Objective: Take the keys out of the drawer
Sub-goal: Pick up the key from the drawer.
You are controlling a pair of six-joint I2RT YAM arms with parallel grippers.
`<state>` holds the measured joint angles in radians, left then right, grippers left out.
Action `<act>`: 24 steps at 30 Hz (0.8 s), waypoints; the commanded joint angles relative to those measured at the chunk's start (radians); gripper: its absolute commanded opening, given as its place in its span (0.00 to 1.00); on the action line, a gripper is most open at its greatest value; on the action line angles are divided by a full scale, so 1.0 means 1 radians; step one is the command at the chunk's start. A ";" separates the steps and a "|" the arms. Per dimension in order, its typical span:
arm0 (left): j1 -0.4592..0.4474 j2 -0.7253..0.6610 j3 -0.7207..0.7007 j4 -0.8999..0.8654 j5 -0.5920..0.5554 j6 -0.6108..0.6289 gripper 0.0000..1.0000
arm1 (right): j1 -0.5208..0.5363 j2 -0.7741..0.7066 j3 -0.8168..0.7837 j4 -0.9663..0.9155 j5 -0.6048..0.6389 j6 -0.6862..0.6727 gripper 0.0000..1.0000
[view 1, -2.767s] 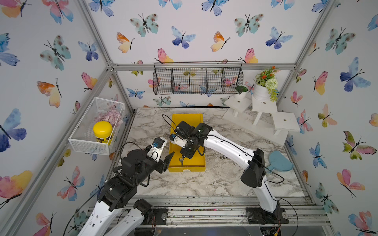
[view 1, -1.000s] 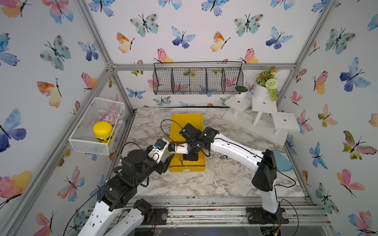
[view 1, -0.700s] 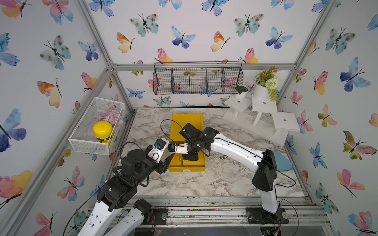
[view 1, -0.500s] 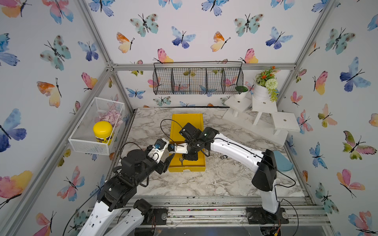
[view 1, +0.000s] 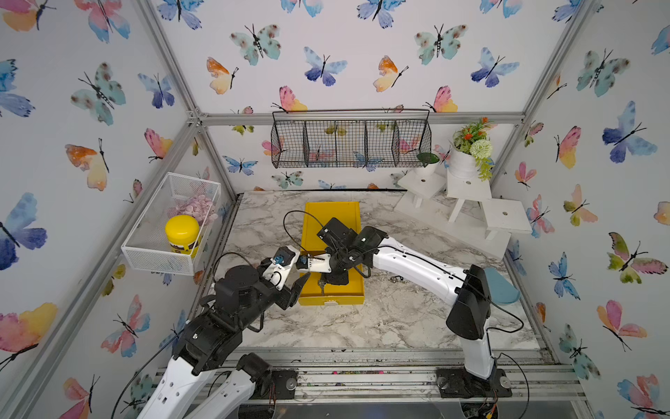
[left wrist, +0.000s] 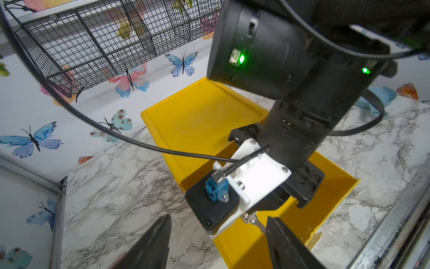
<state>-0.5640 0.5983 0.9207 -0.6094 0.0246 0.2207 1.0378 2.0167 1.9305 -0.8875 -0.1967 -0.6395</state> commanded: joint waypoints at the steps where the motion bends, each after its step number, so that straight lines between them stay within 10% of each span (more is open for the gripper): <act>1: 0.004 0.000 0.016 -0.012 0.019 -0.005 0.70 | 0.007 -0.006 -0.025 0.002 -0.039 -0.021 0.34; 24: 0.004 -0.008 0.008 0.001 0.019 0.003 0.70 | 0.007 -0.037 0.001 0.030 0.013 -0.005 0.10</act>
<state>-0.5640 0.5983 0.9207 -0.6109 0.0284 0.2165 1.0405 2.0159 1.9079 -0.8673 -0.1905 -0.6540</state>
